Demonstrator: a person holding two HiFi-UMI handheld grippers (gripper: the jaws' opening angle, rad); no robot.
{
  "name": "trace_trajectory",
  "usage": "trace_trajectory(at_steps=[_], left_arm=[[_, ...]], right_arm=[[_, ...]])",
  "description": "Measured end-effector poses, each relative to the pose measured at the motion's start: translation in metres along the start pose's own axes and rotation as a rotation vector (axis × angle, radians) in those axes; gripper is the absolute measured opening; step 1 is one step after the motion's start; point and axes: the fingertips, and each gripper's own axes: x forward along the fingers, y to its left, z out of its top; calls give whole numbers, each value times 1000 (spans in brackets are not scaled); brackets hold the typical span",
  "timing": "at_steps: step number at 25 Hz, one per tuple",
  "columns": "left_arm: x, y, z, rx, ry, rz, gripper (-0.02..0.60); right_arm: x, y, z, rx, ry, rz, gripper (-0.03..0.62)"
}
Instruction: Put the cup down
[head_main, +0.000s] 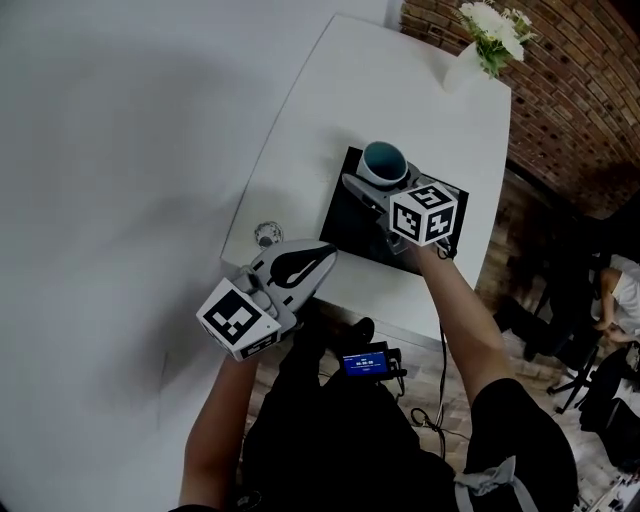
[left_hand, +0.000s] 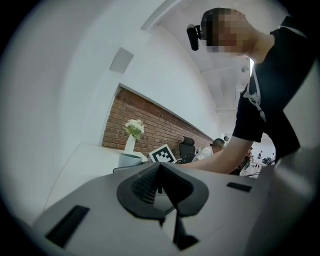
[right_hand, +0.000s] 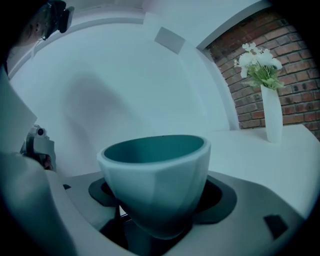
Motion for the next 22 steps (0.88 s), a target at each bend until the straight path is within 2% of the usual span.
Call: trace_trajectory(at_steps=[4, 12, 15, 19, 22], left_arm=[[2, 7, -2, -6, 10, -5, 8], [4, 21, -13, -36, 32, -17, 8], [4, 19, -19, -46, 56, -16, 8], [7, 11, -15, -44, 23, -30, 8], [7, 11, -17, -42, 34, -35, 8]], right_arm=[[17, -7, -1, -72, 12, -22, 396], [23, -6, -19, -286, 1, -56, 396], [22, -6, -21, -289, 5, -56, 396], [22, -4, -20, -285, 12, -55, 396], [26, -5, -22, -279, 21, -50, 397]])
